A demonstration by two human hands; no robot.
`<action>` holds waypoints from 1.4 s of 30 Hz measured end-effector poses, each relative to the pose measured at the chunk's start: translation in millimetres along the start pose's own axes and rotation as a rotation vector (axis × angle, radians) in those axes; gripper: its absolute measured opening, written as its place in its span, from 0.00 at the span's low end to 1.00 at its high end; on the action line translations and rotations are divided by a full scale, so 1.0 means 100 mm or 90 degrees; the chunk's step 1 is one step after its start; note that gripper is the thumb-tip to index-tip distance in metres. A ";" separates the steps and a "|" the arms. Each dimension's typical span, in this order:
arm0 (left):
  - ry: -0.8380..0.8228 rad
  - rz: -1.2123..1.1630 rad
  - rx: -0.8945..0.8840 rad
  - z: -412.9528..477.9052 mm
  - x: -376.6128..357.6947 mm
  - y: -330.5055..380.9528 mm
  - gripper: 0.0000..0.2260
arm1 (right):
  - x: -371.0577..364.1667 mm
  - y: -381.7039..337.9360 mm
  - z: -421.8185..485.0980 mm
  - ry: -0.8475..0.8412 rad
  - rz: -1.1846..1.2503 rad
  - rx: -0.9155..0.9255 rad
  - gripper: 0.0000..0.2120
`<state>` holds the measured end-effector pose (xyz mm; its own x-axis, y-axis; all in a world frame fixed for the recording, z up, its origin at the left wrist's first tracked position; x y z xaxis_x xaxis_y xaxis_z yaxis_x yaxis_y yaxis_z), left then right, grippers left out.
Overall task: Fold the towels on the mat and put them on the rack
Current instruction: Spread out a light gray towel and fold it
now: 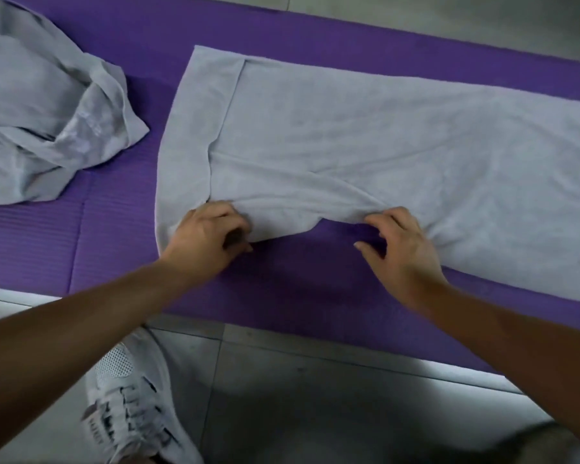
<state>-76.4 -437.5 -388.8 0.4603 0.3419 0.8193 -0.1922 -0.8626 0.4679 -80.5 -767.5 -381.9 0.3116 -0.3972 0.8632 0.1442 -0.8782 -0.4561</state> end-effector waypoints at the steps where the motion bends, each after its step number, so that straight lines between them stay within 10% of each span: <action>1: 0.013 -0.013 -0.005 0.00 0.00 -0.01 0.11 | 0.00 -0.02 0.01 0.007 -0.001 -0.019 0.17; 15: -0.055 0.086 -0.041 -0.12 0.12 -0.24 0.01 | -0.10 -0.17 0.13 0.037 -0.123 0.092 0.12; 25: -0.099 0.146 -0.037 -0.19 0.25 -0.19 0.13 | -0.15 -0.14 0.04 -0.052 -0.074 0.153 0.14; 33: -0.380 0.352 -0.145 0.07 0.55 0.33 0.06 | 0.29 0.05 -0.20 -0.206 -0.119 0.240 0.16; 38: -0.517 0.481 -0.300 0.53 0.70 1.44 0.11 | 1.13 0.87 -0.48 -0.352 -0.174 0.087 0.06; 42: -0.443 0.289 -0.356 1.00 0.23 2.42 0.10 | 1.56 1.64 -0.95 -0.333 -0.144 -0.082 0.08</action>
<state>-25.6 -675.7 -289.7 0.6129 -0.4246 0.6663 -0.7730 -0.4969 0.3944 -97.9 -998.4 -301.2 0.7133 -0.0402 0.6997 0.1557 -0.9643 -0.2141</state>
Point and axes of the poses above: each hand's wrist, its own z-axis towards the middle knuckle, its own x-axis out of the back of the hand, y = z × x, the point moved 3 cm from there along z, towards the middle knuckle, and after that the axes turned 8 degrees about -y, right-handed, at the moved point
